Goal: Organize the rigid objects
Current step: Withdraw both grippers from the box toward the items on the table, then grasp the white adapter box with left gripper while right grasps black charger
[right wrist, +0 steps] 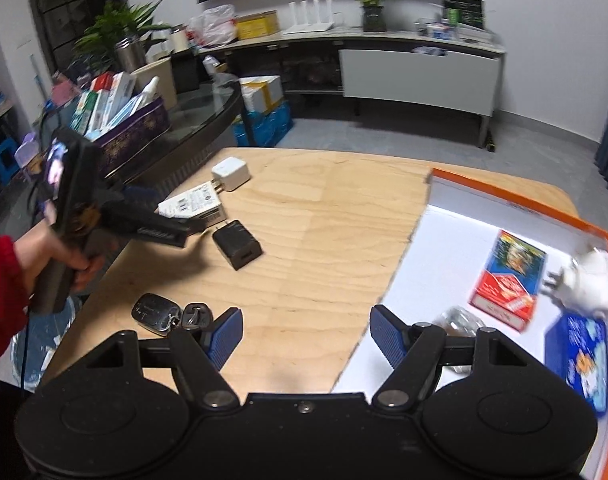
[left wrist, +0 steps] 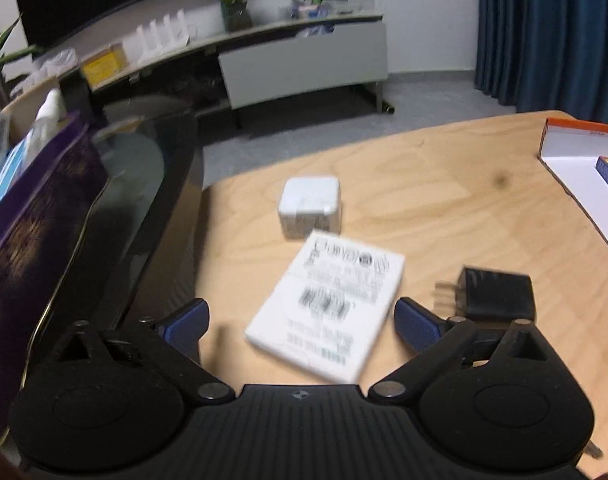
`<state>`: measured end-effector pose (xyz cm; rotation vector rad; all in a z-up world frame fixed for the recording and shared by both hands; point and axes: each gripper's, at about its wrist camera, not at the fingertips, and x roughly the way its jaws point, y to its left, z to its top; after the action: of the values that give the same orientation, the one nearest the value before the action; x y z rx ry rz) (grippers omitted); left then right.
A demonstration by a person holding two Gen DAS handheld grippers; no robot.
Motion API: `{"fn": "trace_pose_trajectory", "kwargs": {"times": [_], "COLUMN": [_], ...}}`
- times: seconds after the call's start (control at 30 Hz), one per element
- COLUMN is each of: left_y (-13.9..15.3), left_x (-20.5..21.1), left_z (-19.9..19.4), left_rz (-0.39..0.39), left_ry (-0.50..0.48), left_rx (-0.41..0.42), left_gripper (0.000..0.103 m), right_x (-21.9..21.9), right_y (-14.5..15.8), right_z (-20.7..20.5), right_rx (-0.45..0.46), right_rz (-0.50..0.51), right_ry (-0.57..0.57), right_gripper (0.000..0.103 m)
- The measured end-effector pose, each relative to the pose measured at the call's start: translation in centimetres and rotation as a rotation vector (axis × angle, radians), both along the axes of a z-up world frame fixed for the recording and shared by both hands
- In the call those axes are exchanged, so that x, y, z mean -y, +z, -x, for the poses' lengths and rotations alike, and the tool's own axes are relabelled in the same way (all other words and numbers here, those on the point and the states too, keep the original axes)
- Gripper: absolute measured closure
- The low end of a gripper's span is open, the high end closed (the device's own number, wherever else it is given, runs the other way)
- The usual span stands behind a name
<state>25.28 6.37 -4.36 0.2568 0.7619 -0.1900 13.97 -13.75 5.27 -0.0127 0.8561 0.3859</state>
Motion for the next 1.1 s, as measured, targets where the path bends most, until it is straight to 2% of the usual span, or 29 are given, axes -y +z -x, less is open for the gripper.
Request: {"fn": "trace_pose_trajectory", "kwargs": {"times": [0.03, 0.07, 0.13, 0.17, 0.27, 0.37, 0.43, 0.6, 0.67, 0.7, 0.73, 0.77, 0.83, 1.0, 1.1], "left_y": [0.0, 0.1, 0.0, 0.1, 0.1, 0.5, 1.1, 2.0, 2.4, 2.6, 2.8, 3.1, 3.6, 5.0, 5.8], "left_x": [0.2, 0.4, 0.6, 0.7, 0.9, 0.8, 0.4, 0.1, 0.3, 0.3, 0.4, 0.4, 0.5, 2.2, 4.3], "left_z": [-0.1, -0.1, 0.0, 0.2, 1.3, 2.3, 2.9, 5.1, 5.7, 6.0, 6.4, 6.8, 7.5, 10.4, 12.3], "left_rz": [-0.002, -0.005, 0.056, 0.076, 0.071, 0.038, 0.042, 0.053, 0.054, 0.062, 0.075, 0.089, 0.113, 0.170, 0.200], "left_ry": [-0.004, -0.014, -0.044, -0.042, -0.025, 0.029, 0.080, 0.174, 0.209, 0.222, 0.232, 0.240, 0.260, 0.278, 0.253], "left_rx": [0.008, 0.015, -0.022, -0.032, -0.027, -0.041, -0.054, -0.072, -0.059, -0.052, -0.046, -0.039, -0.028, -0.008, 0.008], "left_gripper": [0.002, 0.014, 0.039, 0.043, 0.043, 0.043, 0.043, 0.043, 0.043, 0.043, 0.043, 0.043, 0.043, 0.043, 0.043], "right_x": [-0.3, -0.6, -1.5, -2.0, -3.8, -5.7, -7.0, -9.8, -10.8, -11.1, -11.4, -11.4, -11.1, -8.6, -6.1], "right_y": [-0.2, -0.3, -0.8, -1.0, -1.9, -2.7, -3.1, -4.9, -5.6, -5.9, -6.0, -5.9, -5.7, -3.2, -1.3], "right_z": [-0.5, -0.9, -2.1, -2.8, -4.7, -6.6, -7.7, -10.5, -11.0, -11.2, -11.0, -10.9, -10.6, -7.7, -5.0], "right_rx": [-0.002, -0.002, -0.004, -0.005, -0.014, -0.025, -0.021, -0.057, -0.068, -0.077, -0.067, -0.065, -0.085, -0.041, -0.012], "right_rz": [0.004, 0.004, 0.008, 0.010, 0.023, 0.038, 0.046, 0.060, 0.081, 0.092, 0.100, 0.091, 0.062, 0.039, 0.042], "right_ry": [0.020, 0.036, 0.068, 0.090, 0.160, 0.226, 0.261, 0.286, 0.301, 0.307, 0.308, 0.311, 0.296, 0.185, 0.123], "right_gripper": [0.019, 0.019, 0.019, 0.019, 0.019, 0.019, 0.019, 0.021, 0.038, 0.051, 0.058, 0.059, 0.059, 0.060, 0.060]}}
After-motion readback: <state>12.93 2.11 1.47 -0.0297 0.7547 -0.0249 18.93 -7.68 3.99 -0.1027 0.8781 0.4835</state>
